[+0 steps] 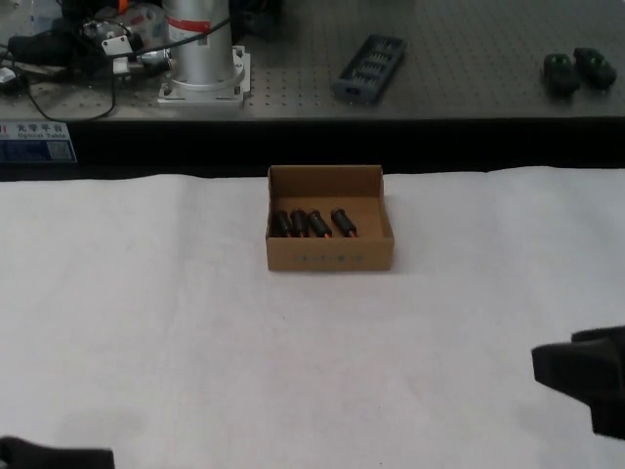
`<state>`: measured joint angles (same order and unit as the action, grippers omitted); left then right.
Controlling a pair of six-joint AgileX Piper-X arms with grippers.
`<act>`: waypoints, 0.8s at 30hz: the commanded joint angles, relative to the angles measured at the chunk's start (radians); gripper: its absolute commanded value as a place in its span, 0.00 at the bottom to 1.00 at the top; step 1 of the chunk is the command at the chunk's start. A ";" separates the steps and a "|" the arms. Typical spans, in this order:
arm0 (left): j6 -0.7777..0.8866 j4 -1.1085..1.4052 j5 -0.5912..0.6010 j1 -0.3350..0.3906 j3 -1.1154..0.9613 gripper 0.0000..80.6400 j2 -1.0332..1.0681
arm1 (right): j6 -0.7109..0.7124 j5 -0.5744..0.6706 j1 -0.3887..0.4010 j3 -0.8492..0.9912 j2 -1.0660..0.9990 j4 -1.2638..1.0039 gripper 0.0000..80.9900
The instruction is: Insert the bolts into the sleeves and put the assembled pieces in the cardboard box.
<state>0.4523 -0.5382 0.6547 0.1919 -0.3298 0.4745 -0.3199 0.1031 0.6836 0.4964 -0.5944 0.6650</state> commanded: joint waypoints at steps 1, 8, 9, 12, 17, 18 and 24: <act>0.010 0.024 0.013 0.016 0.030 0.08 -0.008 | -0.003 -0.004 0.001 0.010 0.000 -0.007 0.42; 0.022 0.101 0.002 0.087 0.160 0.08 -0.008 | -0.121 -0.004 0.001 -0.163 0.008 -0.127 0.42; 0.036 0.112 0.002 0.097 0.183 0.08 -0.008 | -0.143 -0.004 0.001 -0.191 0.008 -0.145 0.42; 0.081 0.131 0.002 0.116 0.239 0.08 -0.008 | -0.211 0.003 0.001 -0.263 0.008 -0.183 0.42; 0.095 0.130 0.002 0.118 0.306 0.08 -0.008 | -0.256 0.040 0.001 -0.335 0.008 -0.186 0.42; 0.094 0.130 0.004 0.118 0.315 0.08 -0.008 | -0.273 0.050 0.001 -0.347 0.008 -0.186 0.42; 0.094 0.125 0.009 0.118 0.330 0.08 -0.008 | -0.338 0.071 0.001 -0.401 0.008 -0.186 0.42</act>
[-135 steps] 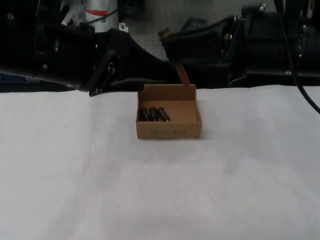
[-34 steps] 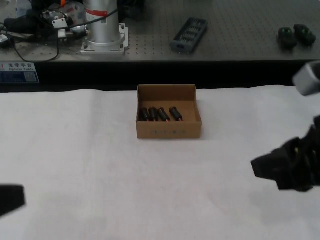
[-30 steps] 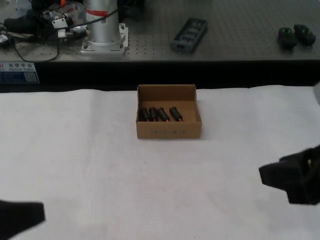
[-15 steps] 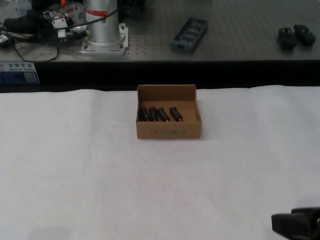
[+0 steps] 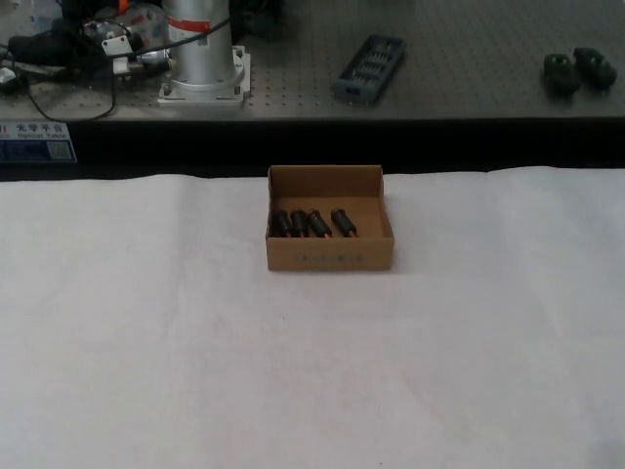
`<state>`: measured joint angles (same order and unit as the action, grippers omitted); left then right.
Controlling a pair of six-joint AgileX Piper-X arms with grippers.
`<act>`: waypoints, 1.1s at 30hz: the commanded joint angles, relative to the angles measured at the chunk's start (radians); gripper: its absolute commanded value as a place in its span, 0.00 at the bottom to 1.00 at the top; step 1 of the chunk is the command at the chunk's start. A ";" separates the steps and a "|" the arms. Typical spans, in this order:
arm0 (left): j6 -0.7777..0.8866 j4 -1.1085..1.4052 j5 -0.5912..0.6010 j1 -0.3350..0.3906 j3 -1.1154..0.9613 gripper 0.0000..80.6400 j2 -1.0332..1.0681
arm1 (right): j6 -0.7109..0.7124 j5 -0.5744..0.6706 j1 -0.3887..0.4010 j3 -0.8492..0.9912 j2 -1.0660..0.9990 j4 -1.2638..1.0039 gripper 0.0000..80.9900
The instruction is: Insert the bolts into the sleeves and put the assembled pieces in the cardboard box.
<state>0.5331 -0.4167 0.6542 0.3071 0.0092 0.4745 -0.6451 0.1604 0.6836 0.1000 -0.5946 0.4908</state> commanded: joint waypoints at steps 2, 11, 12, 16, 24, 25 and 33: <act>0.013 -0.031 0.002 0.003 -0.009 0.08 -0.008 | -0.014 0.014 0.001 -0.018 0.008 -0.012 0.42; 0.013 -0.059 -0.031 0.003 -0.009 0.08 -0.008 | -0.036 0.014 0.001 -0.083 0.008 0.004 0.42; 0.013 -0.061 -0.030 0.003 -0.009 0.08 -0.008 | -0.036 0.014 0.001 -0.089 0.008 0.003 0.42; 0.013 -0.061 -0.030 0.003 -0.009 0.08 -0.008 | -0.036 0.014 0.001 -0.100 0.008 0.002 0.40; 0.013 -0.061 -0.030 0.003 -0.009 0.08 -0.008 | -0.036 0.014 0.001 -0.100 0.008 -0.003 0.40; 0.013 -0.061 -0.030 0.003 -0.009 0.08 -0.008 | -0.036 0.014 0.001 -0.100 0.008 -0.003 0.40; 0.013 -0.061 -0.030 0.003 -0.009 0.08 -0.008 | -0.036 0.014 0.001 -0.100 0.008 -0.003 0.40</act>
<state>0.5331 -0.4717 0.6294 0.3071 0.0106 0.4745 -0.6781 0.1643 0.6836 0.0092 -0.5869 0.4749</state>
